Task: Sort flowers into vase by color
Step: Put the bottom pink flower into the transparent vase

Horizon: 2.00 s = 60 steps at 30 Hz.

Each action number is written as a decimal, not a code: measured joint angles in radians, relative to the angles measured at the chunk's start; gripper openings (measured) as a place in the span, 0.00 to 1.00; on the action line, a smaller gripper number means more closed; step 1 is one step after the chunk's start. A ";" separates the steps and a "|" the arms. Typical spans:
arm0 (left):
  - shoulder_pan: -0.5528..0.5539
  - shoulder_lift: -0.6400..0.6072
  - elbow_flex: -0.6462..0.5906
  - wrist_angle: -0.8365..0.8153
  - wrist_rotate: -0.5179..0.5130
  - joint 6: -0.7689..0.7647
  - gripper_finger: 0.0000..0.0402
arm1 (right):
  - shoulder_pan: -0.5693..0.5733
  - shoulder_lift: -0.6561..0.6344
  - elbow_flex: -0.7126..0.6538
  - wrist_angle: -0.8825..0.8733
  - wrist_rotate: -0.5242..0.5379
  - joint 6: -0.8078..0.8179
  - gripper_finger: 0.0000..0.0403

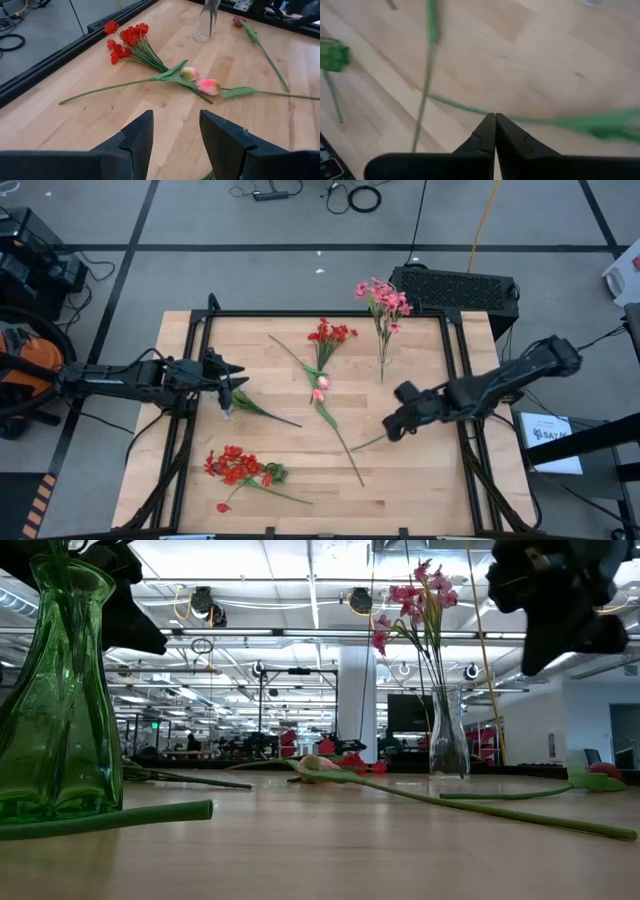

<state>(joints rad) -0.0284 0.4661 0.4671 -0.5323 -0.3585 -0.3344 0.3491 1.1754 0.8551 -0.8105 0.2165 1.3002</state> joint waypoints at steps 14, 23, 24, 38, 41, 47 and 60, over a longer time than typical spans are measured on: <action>0.000 0.000 0.000 0.000 0.000 -0.001 0.42 | 0.006 0.420 0.313 0.101 0.070 -0.118 0.00; 0.000 0.000 0.000 0.000 0.000 0.000 0.42 | -0.054 0.682 0.625 0.067 0.047 -0.311 0.00; 0.000 0.000 0.000 -0.001 0.001 0.000 0.42 | -0.058 0.700 0.638 0.093 0.050 -0.325 0.00; 0.000 0.002 0.000 -0.012 0.016 0.001 0.42 | -0.132 0.805 0.659 0.130 0.051 -0.214 0.13; 0.000 0.004 0.000 -0.013 0.016 0.001 0.42 | -0.141 0.805 0.658 0.115 0.074 -0.215 0.21; 0.000 0.017 0.000 -0.012 0.015 0.001 0.42 | -0.154 0.823 0.658 0.109 0.119 -0.238 0.37; 0.000 0.031 0.000 -0.039 0.038 0.000 0.42 | -0.162 0.966 0.658 0.121 0.089 -0.288 0.42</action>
<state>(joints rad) -0.0284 0.4973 0.4675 -0.5709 -0.3206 -0.3344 0.1870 2.1414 1.5135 -0.6895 0.3060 1.0118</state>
